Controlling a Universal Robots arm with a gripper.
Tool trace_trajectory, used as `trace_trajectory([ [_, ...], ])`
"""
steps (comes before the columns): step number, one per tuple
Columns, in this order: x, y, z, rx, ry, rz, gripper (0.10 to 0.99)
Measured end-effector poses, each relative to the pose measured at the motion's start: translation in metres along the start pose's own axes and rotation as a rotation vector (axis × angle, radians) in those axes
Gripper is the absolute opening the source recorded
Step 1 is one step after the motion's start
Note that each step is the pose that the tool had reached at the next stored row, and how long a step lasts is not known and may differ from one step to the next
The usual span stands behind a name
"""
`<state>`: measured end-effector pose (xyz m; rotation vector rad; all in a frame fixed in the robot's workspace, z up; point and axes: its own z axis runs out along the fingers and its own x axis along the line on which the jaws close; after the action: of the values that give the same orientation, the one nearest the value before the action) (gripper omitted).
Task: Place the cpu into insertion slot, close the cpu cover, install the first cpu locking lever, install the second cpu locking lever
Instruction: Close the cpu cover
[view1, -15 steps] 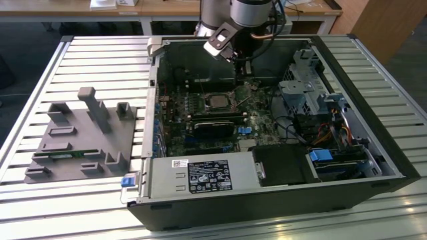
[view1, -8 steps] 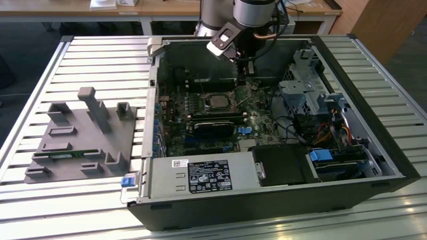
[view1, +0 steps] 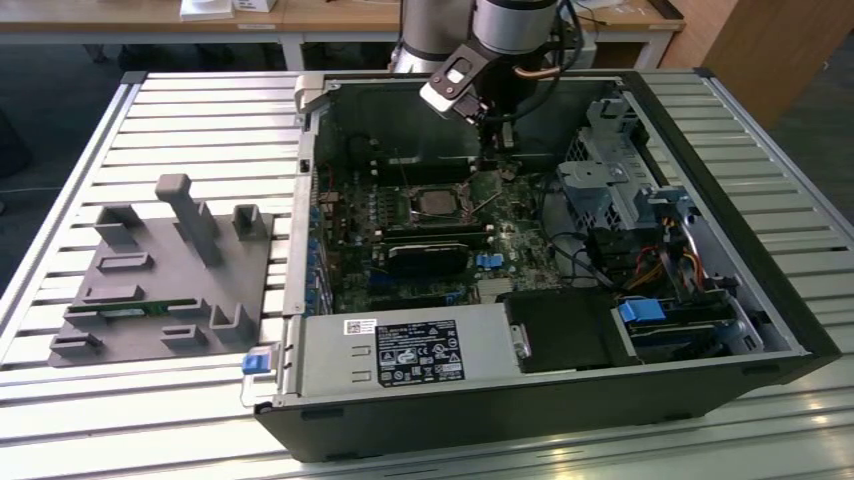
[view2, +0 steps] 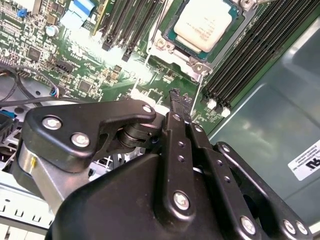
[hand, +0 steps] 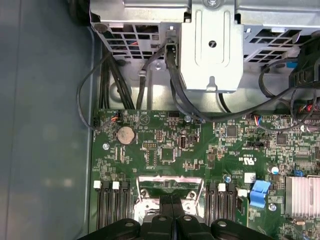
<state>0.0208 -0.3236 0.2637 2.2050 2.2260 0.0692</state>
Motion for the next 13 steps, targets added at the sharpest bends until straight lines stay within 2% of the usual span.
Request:
trace_trajectory([
  [13,-0.0001,0.0155,0.0030,0.006,0.0000,0.000,0.106],
])
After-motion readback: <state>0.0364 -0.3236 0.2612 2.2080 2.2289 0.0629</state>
